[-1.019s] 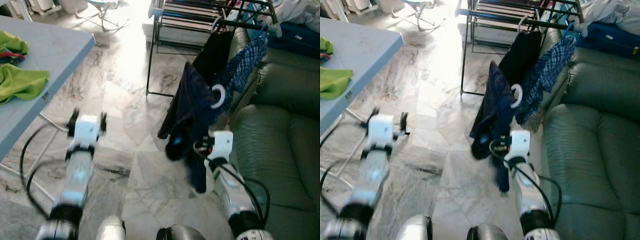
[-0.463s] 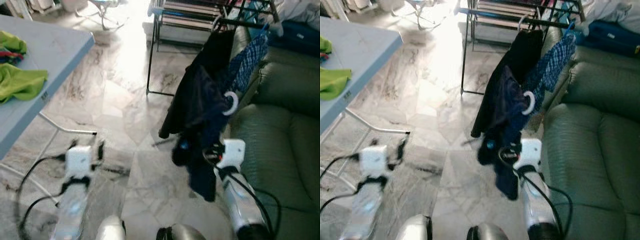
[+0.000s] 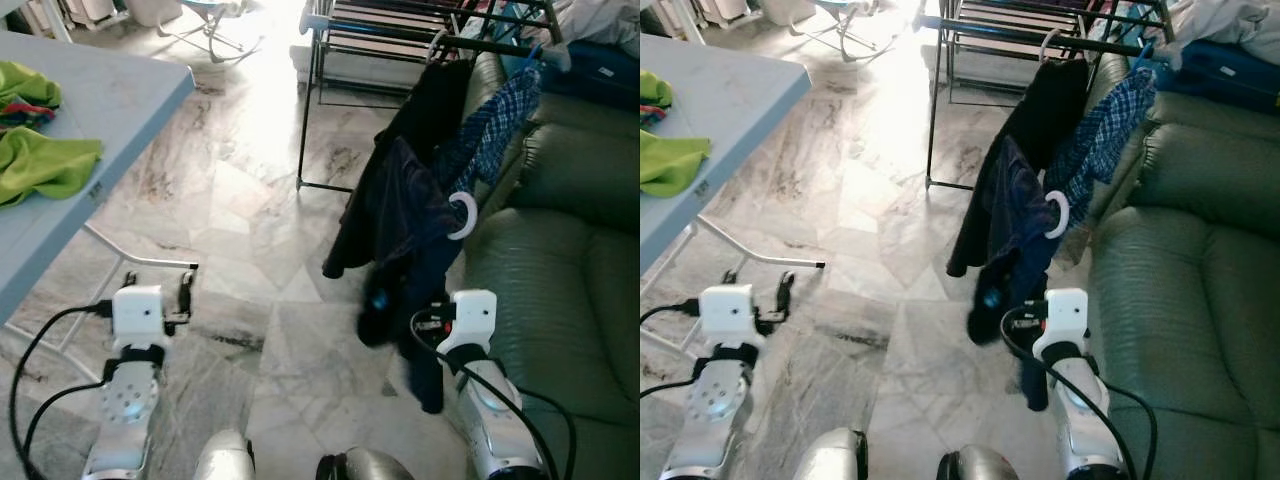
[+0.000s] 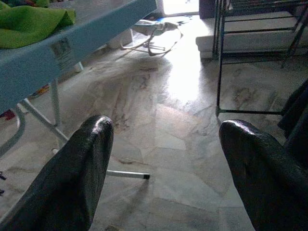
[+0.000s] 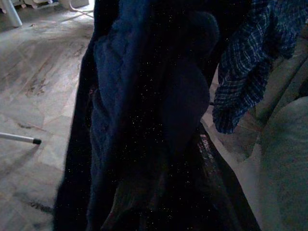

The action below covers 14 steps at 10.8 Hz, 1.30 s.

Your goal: Hang hanger

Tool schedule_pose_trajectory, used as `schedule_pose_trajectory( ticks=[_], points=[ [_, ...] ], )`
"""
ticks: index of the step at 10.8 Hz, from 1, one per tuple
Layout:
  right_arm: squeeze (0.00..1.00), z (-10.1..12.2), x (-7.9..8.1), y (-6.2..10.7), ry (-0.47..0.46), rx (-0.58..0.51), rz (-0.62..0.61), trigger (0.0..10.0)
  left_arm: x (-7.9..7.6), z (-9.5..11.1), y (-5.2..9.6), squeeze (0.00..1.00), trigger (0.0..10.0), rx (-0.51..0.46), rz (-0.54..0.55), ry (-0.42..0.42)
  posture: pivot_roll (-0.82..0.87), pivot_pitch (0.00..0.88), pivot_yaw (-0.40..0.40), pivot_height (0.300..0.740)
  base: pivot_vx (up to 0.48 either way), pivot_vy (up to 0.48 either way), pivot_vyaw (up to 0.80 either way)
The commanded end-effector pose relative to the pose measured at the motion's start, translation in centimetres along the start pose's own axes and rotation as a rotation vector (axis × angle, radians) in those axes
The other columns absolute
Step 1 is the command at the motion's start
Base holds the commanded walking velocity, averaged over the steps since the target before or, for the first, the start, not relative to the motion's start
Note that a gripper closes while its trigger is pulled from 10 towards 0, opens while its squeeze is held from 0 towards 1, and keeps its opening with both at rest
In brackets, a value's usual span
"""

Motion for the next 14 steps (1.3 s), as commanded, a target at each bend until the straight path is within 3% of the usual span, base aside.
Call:
schedule_pose_trajectory(
  ticks=[1,9,12,14],
  points=[
    [0.00,1.8,0.0,-0.4,0.004,-0.062,0.001,10.0,0.0,0.1,0.0,0.00,10.0,0.009,-0.003,0.013,0.06,0.130,-0.074,0.740,0.000,0.401,0.00],
    [0.00,2.2,1.0,-1.2,0.001,-0.070,0.010,10.0,-0.3,0.2,-0.4,0.00,10.0,0.021,0.000,0.017,0.06,0.138,-0.081,0.740,0.000,0.470,0.00],
    [0.00,2.2,1.0,-1.4,-0.004,-0.071,0.000,10.0,-1.7,0.9,-0.2,0.00,10.0,-0.021,-0.059,0.015,0.06,0.136,-0.080,0.740,0.000,0.000,0.00],
    [0.00,2.2,0.7,-1.4,0.002,-0.071,-0.010,10.0,-1.8,1.0,-0.2,0.00,10.0,-0.020,-0.057,0.021,0.06,0.131,-0.083,0.740,0.000,0.000,0.00]
  ],
)
Point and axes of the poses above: a point about 5 cm out from each wrist's last joint towards the gripper, its own y axis pointing back from the gripper into the wrist, its own z axis along the axis of the wrist's last joint, x = y × z, the point moved 5 cm from there along -y, pointing out of the wrist towards the gripper, and after that the axes turned 8 degrees about -y, right-handed, at the moved point
